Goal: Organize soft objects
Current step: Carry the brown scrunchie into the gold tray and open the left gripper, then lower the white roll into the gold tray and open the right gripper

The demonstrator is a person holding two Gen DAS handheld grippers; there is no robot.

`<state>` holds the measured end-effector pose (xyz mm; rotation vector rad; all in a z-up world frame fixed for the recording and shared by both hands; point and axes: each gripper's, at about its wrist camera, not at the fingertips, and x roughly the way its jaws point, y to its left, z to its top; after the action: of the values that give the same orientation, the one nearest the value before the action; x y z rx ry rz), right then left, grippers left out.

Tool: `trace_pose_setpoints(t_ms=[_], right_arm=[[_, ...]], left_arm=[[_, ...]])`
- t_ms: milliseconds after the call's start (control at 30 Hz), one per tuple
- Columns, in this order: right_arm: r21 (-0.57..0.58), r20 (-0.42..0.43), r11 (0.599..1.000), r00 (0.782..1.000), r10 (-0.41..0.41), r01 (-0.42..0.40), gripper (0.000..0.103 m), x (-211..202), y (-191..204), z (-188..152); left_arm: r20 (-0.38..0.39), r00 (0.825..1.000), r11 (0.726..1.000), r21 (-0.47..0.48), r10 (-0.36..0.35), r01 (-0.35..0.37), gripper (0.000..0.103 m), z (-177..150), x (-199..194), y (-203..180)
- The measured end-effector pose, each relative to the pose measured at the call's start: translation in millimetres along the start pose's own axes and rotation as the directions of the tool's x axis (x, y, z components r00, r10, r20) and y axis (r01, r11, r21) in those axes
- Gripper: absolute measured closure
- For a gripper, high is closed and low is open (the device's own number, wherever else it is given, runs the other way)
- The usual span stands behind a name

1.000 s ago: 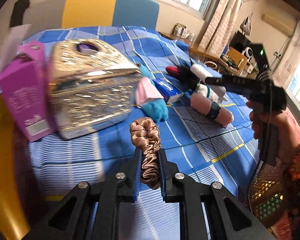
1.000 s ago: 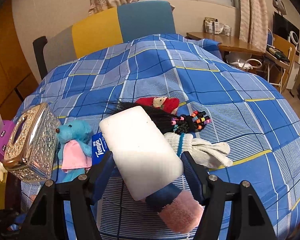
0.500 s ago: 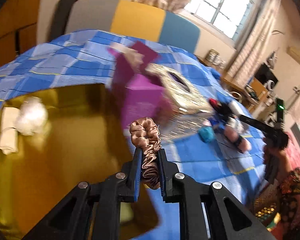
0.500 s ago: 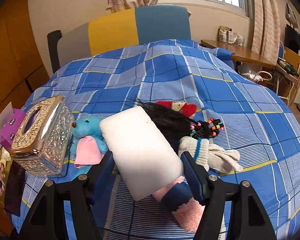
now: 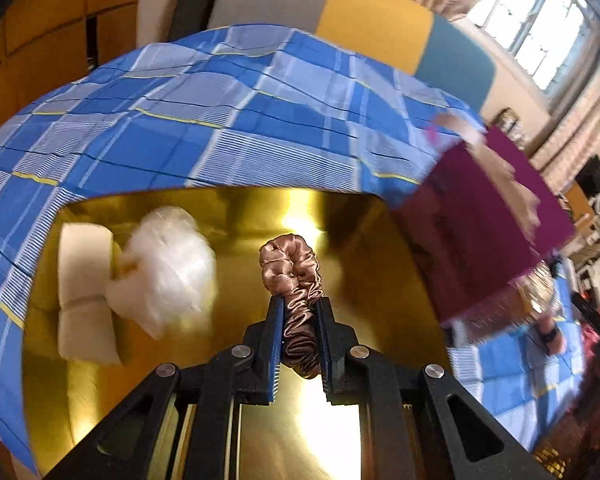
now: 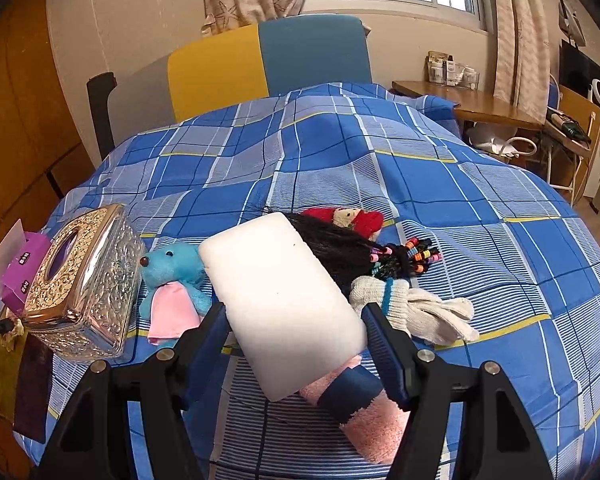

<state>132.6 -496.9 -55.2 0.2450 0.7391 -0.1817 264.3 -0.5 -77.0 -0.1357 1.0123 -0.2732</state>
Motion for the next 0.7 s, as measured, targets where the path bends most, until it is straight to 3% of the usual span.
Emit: trace_pose_setpoints(t_ms=[100, 167, 200, 433, 533, 700], right_arm=[[-0.004, 0.002, 1.000, 1.000, -0.005, 0.005, 0.034, -0.3, 0.2, 0.0], [-0.002, 0.004, 1.000, 1.000, -0.002, 0.002, 0.034, -0.6, 0.2, 0.0], [-0.004, 0.005, 1.000, 1.000, -0.004, 0.004, 0.034, -0.9, 0.5, 0.0], [-0.005, 0.013, 1.000, 1.000, -0.006, 0.006, 0.034, -2.7, 1.0, 0.8], [-0.013, 0.038, 1.000, 0.999, -0.007, 0.007, 0.034, -8.7, 3.8, 1.2], [-0.002, 0.061, 0.998, 0.997, 0.055, -0.055, 0.034, -21.9, 15.8, -1.9]], left_arm=[[-0.011, 0.999, 0.999, -0.008, 0.039, -0.039, 0.085, 9.9, 10.8, 8.9], [-0.021, 0.996, 0.996, -0.026, 0.083, -0.083, 0.074, 14.7, 17.9, 17.0], [-0.026, 0.994, 0.994, -0.046, 0.102, -0.103, 0.064, 15.9, 19.5, 21.5], [0.013, 0.999, 0.991, -0.133, 0.037, -0.035, 0.054, 4.9, 3.2, 36.9], [0.063, 0.998, 0.993, -0.114, 0.009, -0.002, 0.040, -7.3, -15.7, 31.3], [0.122, 0.992, 0.999, -0.035, -0.013, 0.018, 0.037, -28.1, -44.5, 18.0]])
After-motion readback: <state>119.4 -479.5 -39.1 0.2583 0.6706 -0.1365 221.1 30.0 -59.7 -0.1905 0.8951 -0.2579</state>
